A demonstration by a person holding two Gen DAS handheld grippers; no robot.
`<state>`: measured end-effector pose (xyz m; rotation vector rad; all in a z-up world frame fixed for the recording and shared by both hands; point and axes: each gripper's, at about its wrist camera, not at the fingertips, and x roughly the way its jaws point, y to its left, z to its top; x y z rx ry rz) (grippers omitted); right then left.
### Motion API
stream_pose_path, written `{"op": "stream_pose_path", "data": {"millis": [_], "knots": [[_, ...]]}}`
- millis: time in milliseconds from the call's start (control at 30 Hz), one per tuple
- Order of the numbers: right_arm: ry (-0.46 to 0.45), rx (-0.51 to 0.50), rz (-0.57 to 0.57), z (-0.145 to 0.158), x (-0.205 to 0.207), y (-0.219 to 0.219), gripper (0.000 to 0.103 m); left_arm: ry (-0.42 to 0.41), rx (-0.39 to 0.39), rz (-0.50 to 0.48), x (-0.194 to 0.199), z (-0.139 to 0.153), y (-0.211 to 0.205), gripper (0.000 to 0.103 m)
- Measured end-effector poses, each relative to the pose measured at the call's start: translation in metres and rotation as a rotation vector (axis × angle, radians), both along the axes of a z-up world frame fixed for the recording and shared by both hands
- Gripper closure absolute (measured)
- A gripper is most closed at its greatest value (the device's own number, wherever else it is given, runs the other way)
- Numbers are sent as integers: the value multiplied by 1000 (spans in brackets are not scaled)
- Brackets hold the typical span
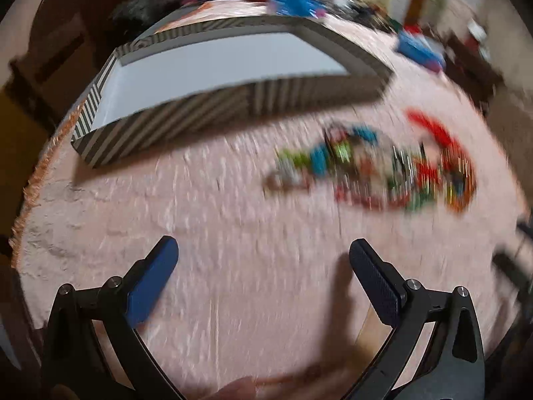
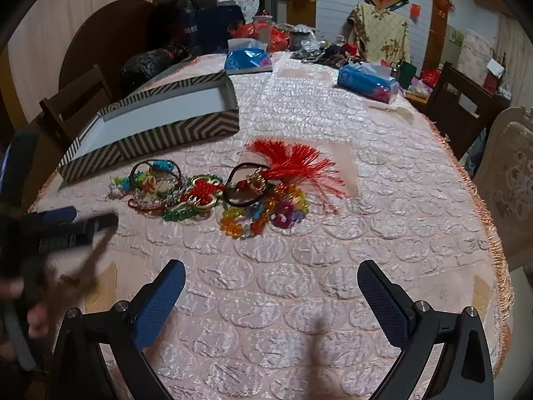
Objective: Organize jewelry
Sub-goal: 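Reach the left tool into the jewelry pile and grasp the green-blue beaded bracelet, then grasp the red tassel ornament with the right tool while the left tool holds the bracelet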
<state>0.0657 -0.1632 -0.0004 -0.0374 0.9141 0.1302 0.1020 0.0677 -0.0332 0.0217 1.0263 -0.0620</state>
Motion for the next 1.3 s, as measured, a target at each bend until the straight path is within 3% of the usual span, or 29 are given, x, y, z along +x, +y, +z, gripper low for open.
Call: {"op": "stream_pose_path", "data": {"millis": [133,233,367,400,500,533,567,867,900,933,1200,1300], "knots": [[64,41,6,-10,5,-2,1,-51,-9,-20,-18,-3,5,0],[108,48,-18,-19,11,-5,1,-44,-9,-37,-20,-3,7,0],[148,27,-27,-29,14,-5,1,-88,-147,-110,-4,8,6,3],[157,25,-27,-30,15,-5,1,-105,-177,-116,1,10,9,6],[161,3,-17,-32,14,0,1,-121,-173,-98,22,12,12,32],[161,-2,-12,-33,14,1,0,-114,-168,-106,28,11,11,49],[162,-6,-10,-32,13,1,0,-112,-154,-116,32,11,10,55],[160,15,-28,-31,14,-4,1,-109,-124,-237,47,9,-13,55],[159,20,-34,-31,14,-5,1,-113,-125,-238,45,9,-14,66],[158,26,-42,-30,14,-8,1,-114,-124,-234,43,9,-13,91],[112,212,-195,-20,17,-52,2,-177,-175,-98,-2,18,13,92],[74,244,-144,-15,20,-51,24,-223,-214,-95,-20,31,19,92]]}}
